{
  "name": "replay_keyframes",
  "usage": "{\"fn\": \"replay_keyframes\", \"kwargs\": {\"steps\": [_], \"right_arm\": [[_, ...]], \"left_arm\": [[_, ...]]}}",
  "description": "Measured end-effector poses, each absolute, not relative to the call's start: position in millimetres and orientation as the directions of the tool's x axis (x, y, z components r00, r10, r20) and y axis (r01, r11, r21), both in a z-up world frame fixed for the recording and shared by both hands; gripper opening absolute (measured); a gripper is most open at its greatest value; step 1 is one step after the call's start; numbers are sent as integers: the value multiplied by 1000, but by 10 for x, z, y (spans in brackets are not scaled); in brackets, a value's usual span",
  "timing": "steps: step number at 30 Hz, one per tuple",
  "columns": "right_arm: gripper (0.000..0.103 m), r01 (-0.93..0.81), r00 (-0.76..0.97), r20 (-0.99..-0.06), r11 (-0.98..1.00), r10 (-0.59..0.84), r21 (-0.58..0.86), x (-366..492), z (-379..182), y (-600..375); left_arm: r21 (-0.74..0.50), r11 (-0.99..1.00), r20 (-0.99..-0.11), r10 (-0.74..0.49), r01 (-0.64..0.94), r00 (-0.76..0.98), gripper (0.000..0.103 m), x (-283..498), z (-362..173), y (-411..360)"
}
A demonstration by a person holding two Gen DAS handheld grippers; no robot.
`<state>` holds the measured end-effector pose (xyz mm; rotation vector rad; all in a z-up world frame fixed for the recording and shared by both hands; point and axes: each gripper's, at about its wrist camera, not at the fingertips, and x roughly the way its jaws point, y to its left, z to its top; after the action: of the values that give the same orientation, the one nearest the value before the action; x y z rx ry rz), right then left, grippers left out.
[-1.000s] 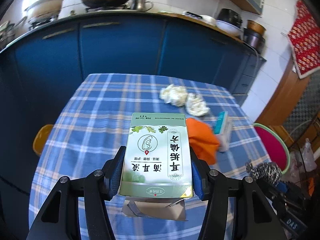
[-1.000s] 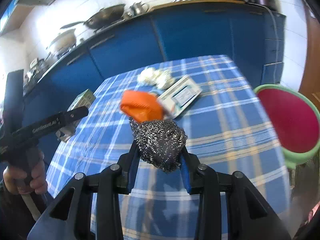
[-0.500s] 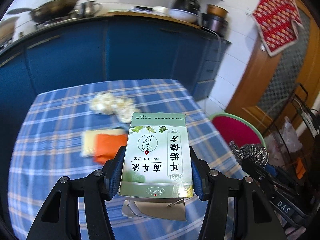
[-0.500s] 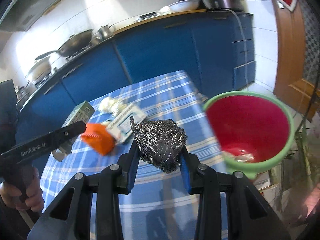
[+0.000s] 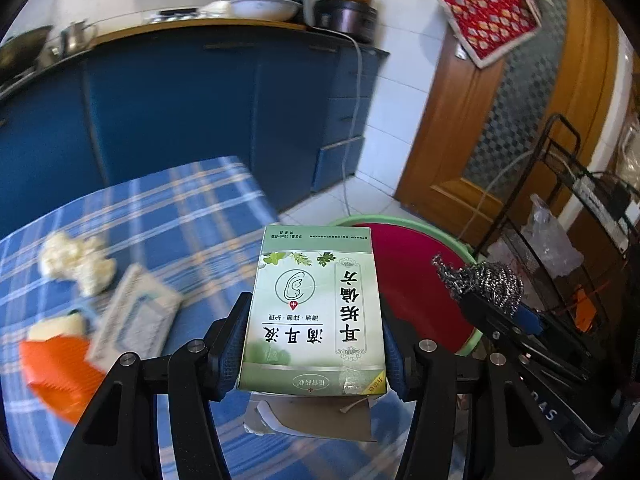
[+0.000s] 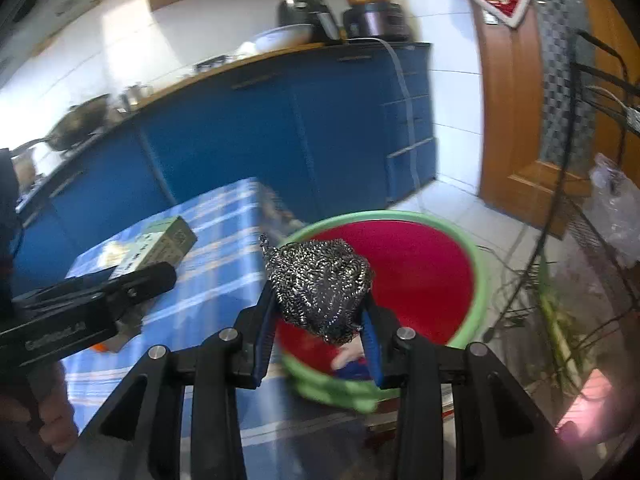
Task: Collect trash
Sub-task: 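Carry the packet and scrubber over the red bin and open both tools, then move both tools back to the table and grasp crumpled white paper with the left tool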
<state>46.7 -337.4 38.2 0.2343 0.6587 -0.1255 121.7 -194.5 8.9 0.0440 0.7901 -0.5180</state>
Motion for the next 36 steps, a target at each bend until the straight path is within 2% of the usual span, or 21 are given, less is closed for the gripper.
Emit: {"fn": "replay_keyframes", "kwargs": {"steps": [5, 15, 19, 23, 36], "right_arm": [[41, 258, 760, -642, 953, -97, 161, 594, 158, -3677], [44, 305, 753, -650, 930, -102, 207, 688, -178, -3954], [47, 304, 758, -646, 924, -88, 232, 674, -222, -3998], [50, 307, 767, -637, 917, -80, 255, 648, -229, -4043], [56, 291, 785, -616, 920, -72, 263, 580, -149, -3976]], "left_arm": [[-132, 859, -705, -433, 495, 562, 59, 1326, -81, -2288], [-97, 853, -727, -412, 512, 549, 59, 1542, -300, -2647], [-104, 860, -734, -405, 499, 545, 60, 1591, -327, -2673], [-100, 873, -742, -385, 478, 549, 68, 1618, -346, -2673], [-104, 895, -726, -367, 434, 582, 68, 1537, -187, -2464]]}}
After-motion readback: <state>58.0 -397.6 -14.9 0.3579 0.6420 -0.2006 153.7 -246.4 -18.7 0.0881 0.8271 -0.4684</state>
